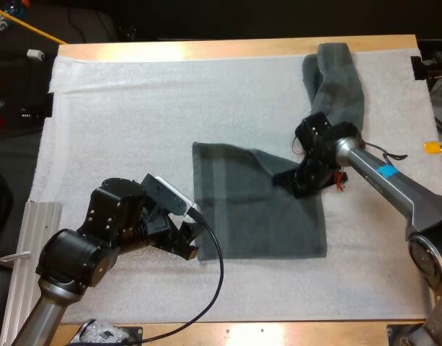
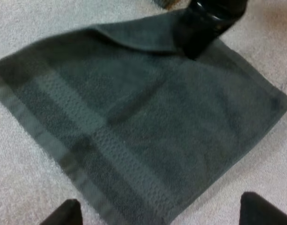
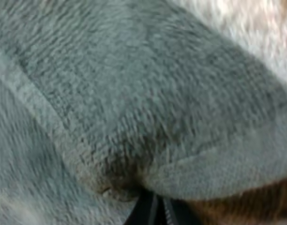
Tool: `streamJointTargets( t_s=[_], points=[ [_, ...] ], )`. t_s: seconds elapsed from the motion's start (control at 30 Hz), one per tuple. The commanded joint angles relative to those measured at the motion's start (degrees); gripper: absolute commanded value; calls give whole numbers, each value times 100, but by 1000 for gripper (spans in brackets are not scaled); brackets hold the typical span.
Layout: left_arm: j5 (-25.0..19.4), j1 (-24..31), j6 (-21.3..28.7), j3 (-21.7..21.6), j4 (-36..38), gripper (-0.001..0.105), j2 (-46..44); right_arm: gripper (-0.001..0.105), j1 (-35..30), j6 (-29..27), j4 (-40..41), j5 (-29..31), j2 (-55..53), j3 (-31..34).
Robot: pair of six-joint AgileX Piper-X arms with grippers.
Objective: Pick towel from pile, fold and stack
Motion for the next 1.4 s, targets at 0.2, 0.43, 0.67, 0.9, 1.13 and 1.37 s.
streamJointTargets(
  t_s=[0.2,0.43,0.67,0.9,1.13,1.37],
  points=[
    [-60,-27,-58,-34,25,65,-39,0,-18,546,-849,622,-2,-320],
    [-60,-27,-58,-34,25,65,-39,0,-31,1007,-1692,1070,-31,-391],
    [-60,-27,-58,-34,25,65,-39,0,-31,532,-1407,2144,-568,-548],
    [-60,-27,-58,-34,25,65,-39,0,-31,-44,-653,2196,-1533,-548],
    [-60,-27,-58,-34,25,65,-39,0,-31,-34,363,2134,-2459,-548],
    [160,-27,-188,-34,47,65,-39,0,-31,-34,1321,2101,-3374,-548]
  ],
)
